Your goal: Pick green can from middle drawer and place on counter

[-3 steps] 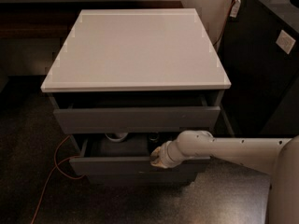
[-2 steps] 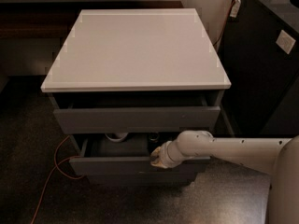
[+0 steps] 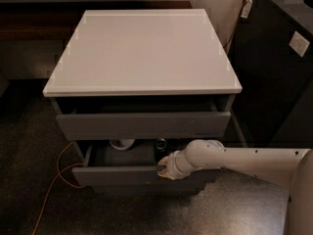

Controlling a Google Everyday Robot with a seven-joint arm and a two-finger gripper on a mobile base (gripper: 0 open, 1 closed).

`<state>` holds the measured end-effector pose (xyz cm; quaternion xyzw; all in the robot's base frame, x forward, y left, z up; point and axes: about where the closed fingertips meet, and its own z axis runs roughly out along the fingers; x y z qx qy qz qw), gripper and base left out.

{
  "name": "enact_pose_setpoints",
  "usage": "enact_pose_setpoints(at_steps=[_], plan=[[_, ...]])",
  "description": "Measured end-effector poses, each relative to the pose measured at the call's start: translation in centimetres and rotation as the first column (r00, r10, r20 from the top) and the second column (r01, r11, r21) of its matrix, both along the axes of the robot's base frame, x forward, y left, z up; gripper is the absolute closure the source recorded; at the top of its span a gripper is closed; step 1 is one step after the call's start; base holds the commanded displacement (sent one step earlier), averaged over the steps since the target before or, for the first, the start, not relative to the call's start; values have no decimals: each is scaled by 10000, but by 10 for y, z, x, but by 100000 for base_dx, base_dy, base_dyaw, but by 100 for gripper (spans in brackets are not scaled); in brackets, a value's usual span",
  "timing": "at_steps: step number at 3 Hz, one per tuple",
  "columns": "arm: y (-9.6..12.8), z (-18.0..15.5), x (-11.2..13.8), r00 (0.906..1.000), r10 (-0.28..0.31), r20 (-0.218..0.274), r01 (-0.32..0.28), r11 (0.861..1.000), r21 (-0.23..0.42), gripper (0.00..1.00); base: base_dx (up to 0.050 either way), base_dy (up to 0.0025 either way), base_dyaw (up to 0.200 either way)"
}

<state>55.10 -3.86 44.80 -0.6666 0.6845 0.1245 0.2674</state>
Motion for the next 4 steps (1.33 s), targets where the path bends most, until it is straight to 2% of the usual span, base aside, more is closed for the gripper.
enact_pose_setpoints(at_steps=[4], plan=[[3,-2,-15,9997,182,-162,-179,9996,203,100,0,0,0]])
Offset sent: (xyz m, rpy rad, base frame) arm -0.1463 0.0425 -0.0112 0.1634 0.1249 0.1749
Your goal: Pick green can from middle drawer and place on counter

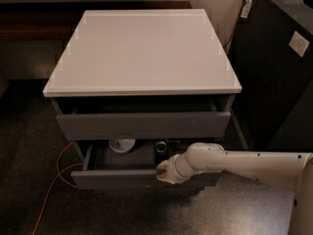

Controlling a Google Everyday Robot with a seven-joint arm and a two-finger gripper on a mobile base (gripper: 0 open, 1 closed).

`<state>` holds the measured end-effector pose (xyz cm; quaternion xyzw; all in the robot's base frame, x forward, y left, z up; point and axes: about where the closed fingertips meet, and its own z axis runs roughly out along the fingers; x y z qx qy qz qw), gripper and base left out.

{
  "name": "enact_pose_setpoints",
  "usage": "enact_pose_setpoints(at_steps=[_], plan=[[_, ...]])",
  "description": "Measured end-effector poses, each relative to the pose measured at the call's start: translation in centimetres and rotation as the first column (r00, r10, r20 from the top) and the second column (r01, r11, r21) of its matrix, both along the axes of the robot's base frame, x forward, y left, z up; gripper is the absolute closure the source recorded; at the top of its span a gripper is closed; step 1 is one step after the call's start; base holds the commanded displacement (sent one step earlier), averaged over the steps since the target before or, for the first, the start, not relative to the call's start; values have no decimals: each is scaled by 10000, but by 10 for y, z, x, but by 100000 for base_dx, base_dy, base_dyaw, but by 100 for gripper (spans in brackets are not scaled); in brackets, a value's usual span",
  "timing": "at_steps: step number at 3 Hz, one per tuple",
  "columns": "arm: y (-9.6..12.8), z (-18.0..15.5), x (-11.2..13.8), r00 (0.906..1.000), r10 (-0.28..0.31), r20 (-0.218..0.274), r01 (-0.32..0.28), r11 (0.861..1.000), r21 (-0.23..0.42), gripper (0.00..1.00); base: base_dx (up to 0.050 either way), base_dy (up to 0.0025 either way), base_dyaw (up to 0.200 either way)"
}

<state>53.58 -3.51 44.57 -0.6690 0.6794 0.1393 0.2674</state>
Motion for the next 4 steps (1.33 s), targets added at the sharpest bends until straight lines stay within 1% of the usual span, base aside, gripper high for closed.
enact_pose_setpoints(at_steps=[1,2,4], plan=[[1,-1,-4,10000,38,-50,-38,10000,64,100,0,0,0],[3,-2,-14,9998,125,-161,-121,9997,206,100,0,0,0],[5,-4,-18,9995,189,-268,-181,9993,329,100,0,0,0]])
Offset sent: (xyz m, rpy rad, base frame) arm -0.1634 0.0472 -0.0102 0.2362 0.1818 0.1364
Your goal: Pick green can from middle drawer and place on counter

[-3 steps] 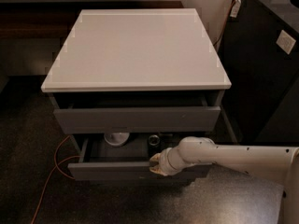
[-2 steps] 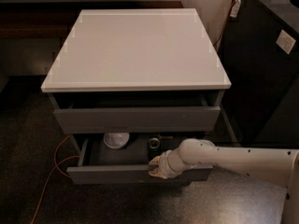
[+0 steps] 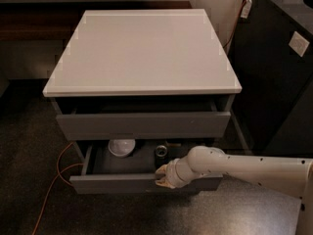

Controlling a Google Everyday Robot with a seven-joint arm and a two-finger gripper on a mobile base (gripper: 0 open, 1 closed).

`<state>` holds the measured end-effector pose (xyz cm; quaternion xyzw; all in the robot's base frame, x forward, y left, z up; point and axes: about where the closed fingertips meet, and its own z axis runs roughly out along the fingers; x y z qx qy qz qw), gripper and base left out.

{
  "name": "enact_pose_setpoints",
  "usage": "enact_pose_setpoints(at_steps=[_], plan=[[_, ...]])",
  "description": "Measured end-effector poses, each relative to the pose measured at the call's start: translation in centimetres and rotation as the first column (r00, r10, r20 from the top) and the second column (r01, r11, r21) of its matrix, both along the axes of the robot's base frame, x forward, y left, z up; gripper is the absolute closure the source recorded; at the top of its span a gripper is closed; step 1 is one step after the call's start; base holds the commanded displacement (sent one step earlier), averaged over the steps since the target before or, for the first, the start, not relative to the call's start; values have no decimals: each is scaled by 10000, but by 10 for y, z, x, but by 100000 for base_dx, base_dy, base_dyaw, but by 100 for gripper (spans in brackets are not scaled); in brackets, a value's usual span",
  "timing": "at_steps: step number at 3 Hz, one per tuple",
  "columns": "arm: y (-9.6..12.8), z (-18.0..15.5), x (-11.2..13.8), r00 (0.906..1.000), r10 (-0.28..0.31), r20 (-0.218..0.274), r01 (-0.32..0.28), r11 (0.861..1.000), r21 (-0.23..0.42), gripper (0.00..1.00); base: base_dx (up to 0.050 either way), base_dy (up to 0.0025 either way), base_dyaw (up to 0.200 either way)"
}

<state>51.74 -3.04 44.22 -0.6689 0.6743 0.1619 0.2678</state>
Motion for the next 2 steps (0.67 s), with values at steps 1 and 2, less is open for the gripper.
enact_pose_setpoints(at_steps=[1,2], plan=[[1,-1,-4,10000,46,-46,-45,10000,56,100,0,0,0],[2,-1,-7,9999,85,-85,-84,9999,104,100,0,0,0]])
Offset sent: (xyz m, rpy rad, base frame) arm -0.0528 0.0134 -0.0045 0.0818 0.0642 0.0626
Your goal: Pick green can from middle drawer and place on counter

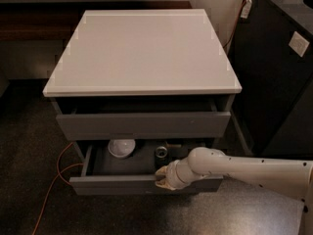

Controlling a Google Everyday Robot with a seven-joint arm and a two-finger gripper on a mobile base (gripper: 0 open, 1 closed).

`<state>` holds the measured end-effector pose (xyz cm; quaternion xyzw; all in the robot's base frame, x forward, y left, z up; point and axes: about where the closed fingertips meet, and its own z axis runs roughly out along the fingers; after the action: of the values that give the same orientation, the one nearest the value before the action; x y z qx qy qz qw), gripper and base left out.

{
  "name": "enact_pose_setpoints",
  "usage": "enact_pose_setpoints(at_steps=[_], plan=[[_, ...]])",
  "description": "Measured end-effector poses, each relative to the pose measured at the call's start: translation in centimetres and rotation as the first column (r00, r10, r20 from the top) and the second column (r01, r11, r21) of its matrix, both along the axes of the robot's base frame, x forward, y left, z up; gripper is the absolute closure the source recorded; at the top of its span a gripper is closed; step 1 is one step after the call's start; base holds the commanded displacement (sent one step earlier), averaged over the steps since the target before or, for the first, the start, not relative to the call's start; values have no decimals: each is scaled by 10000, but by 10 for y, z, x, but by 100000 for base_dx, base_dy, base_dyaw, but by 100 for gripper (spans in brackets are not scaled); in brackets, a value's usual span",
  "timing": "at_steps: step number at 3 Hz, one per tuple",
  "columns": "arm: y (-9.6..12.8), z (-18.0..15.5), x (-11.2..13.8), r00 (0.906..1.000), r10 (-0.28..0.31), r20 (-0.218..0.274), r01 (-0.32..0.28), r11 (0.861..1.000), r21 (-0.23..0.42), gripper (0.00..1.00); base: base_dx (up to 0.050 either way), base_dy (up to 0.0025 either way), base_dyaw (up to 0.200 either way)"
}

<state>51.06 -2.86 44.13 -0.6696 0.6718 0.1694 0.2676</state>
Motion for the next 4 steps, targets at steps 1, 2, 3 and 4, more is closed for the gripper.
enact_pose_setpoints(at_steps=[1,2,3,4], plan=[[0,0,0,10000,2,-2,-2,10000,2,100,0,0,0],[0,0,0,10000,2,-2,-2,10000,2,100,0,0,0],[0,0,0,10000,4,-4,-4,10000,3,100,0,0,0],[0,0,0,10000,4,-4,-4,10000,3,100,0,0,0]])
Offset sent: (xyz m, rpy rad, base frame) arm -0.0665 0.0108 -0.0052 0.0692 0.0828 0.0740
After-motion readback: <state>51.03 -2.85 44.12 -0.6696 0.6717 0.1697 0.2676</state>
